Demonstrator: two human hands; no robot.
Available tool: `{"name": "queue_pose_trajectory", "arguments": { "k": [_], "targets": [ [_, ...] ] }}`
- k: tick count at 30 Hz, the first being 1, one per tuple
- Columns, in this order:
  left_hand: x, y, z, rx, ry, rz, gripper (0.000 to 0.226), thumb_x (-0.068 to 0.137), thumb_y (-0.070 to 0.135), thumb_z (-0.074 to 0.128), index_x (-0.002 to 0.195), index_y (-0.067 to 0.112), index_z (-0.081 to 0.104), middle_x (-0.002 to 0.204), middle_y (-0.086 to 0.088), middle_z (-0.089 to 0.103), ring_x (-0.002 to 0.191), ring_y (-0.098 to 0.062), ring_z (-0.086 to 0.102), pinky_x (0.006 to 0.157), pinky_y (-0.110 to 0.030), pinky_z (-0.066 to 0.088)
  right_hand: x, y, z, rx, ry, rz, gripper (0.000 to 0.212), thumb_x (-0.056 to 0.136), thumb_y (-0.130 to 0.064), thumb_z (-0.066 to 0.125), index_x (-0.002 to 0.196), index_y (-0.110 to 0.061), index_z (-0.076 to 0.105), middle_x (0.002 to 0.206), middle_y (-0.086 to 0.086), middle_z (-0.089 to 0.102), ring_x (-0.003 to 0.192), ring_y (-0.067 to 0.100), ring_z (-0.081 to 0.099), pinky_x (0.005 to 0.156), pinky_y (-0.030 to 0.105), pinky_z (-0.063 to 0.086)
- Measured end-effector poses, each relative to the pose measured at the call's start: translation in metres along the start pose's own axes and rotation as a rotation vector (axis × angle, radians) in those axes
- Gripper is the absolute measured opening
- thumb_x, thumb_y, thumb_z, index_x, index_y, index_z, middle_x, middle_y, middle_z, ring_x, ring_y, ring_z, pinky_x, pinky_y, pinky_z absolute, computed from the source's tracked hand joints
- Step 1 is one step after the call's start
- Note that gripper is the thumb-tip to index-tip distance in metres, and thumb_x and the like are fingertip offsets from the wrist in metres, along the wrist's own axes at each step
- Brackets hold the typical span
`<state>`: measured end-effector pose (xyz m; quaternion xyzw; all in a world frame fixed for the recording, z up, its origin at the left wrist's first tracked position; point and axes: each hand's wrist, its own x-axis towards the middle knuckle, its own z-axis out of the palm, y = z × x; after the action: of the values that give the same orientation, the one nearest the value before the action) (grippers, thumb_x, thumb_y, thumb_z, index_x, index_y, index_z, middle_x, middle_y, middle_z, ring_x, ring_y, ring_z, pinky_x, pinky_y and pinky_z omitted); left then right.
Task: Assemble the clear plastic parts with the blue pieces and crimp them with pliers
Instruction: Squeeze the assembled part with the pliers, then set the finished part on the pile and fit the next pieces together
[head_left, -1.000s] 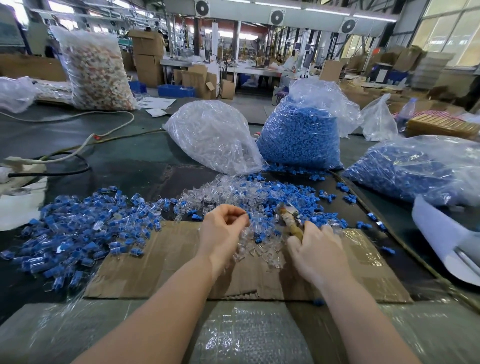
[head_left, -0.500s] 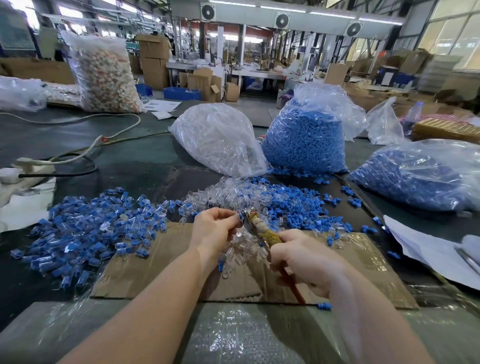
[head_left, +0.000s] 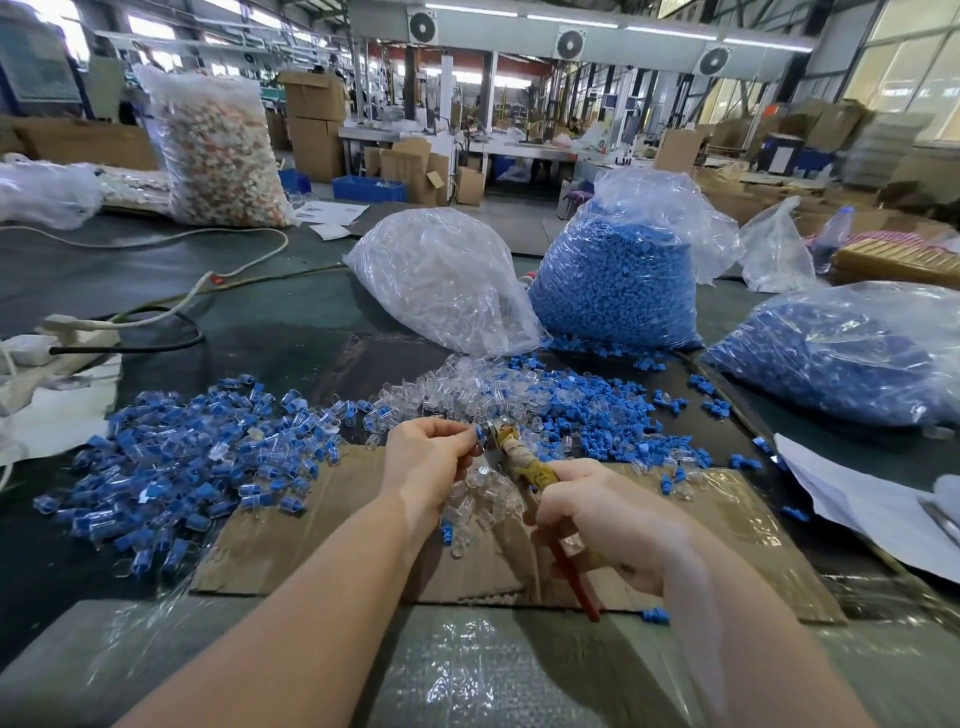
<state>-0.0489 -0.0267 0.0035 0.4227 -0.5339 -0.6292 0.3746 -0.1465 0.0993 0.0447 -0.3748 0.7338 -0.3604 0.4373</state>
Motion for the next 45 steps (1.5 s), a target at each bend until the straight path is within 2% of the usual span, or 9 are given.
{"name": "queue_pose_trajectory", "arguments": {
  "k": [13,19,24,28,31,34,37,40,45],
  "targets": [
    [-0.002,0.003,0.004,-0.013,0.031,-0.057,0.009,0.084,0.0,0.063,0.077,0.005,0.065,0.072,-0.016,0.066,0.067,-0.026,0.055,0.067,-0.039,0.048,0.002,0.0,-0.002,-0.054,-0.003,-0.035,0.011,0.079,-0.001,0.046,0.078,-0.012,0.047,0.083,0.012,0.048,0.078,0.024,0.045,0.071,0.038,0.032],
    [-0.004,0.004,0.007,0.035,0.043,-0.015,0.011,0.085,0.003,0.064,0.075,0.009,0.065,0.073,-0.013,0.066,0.07,-0.024,0.057,0.071,-0.039,0.048,0.001,-0.001,0.001,-0.114,0.05,-0.092,0.018,0.082,0.001,0.044,0.07,-0.012,0.044,0.075,0.012,0.045,0.071,0.023,0.041,0.063,0.036,0.032],
    [-0.005,0.003,0.007,0.04,0.048,-0.005,0.008,0.086,0.004,0.062,0.08,0.009,0.065,0.081,-0.015,0.067,0.067,-0.022,0.055,0.059,-0.032,0.045,0.003,0.004,0.001,-0.14,0.058,-0.1,0.02,0.085,-0.004,0.048,0.068,-0.014,0.047,0.069,0.009,0.044,0.066,0.022,0.04,0.058,0.036,0.031],
    [-0.005,0.002,0.004,0.016,0.065,0.002,0.005,0.086,0.005,0.062,0.084,0.009,0.065,0.088,-0.017,0.068,0.086,-0.032,0.065,0.081,-0.043,0.054,0.005,0.01,0.003,-0.01,0.04,-0.111,0.012,0.082,-0.005,0.055,0.089,-0.012,0.062,0.058,-0.003,0.053,0.053,0.014,0.041,0.051,0.026,0.03],
    [0.0,-0.001,-0.009,0.155,0.136,0.114,0.003,0.086,0.007,0.063,0.086,0.01,0.064,0.08,-0.006,0.067,0.076,-0.019,0.064,0.064,-0.02,0.051,0.006,0.014,0.004,-0.011,0.146,-0.151,0.024,0.078,0.001,0.059,0.097,-0.015,0.062,0.056,-0.009,0.058,0.044,0.002,0.046,0.043,0.016,0.035],
    [0.006,-0.003,-0.032,0.473,0.27,0.286,0.004,0.088,0.011,0.061,0.088,0.013,0.065,0.076,0.005,0.061,0.066,-0.006,0.054,0.05,-0.006,0.041,0.01,0.024,0.0,-0.26,0.394,-0.159,0.032,0.08,-0.007,0.06,0.106,-0.023,0.055,0.09,-0.002,0.062,0.074,0.005,0.059,0.063,0.021,0.049],
    [0.013,-0.009,-0.06,0.896,0.432,0.411,0.014,0.092,0.021,0.057,0.1,0.021,0.069,0.09,0.002,0.066,0.077,-0.014,0.053,0.063,-0.023,0.043,0.013,0.035,-0.011,-0.57,0.601,-0.033,0.05,0.084,-0.02,0.059,0.132,-0.018,0.045,0.121,0.006,0.053,0.112,0.022,0.047,0.095,0.039,0.043],
    [0.02,-0.016,-0.079,1.099,0.463,0.416,0.019,0.093,0.022,0.055,0.105,0.023,0.07,0.1,-0.005,0.066,0.092,-0.025,0.052,0.079,-0.037,0.039,0.013,0.043,-0.018,-0.686,0.693,0.085,0.051,0.088,-0.029,0.055,0.136,-0.021,0.041,0.129,0.008,0.049,0.121,0.027,0.041,0.101,0.04,0.037],
    [0.021,-0.026,-0.083,1.208,0.407,0.387,0.026,0.091,0.024,0.057,0.115,0.025,0.065,0.105,0.0,0.06,0.099,-0.021,0.043,0.085,-0.035,0.033,0.015,0.053,-0.019,-0.841,0.734,0.17,0.049,0.091,-0.039,0.052,0.134,-0.021,0.039,0.132,0.01,0.045,0.124,0.027,0.04,0.1,0.04,0.036]
  ]
}}
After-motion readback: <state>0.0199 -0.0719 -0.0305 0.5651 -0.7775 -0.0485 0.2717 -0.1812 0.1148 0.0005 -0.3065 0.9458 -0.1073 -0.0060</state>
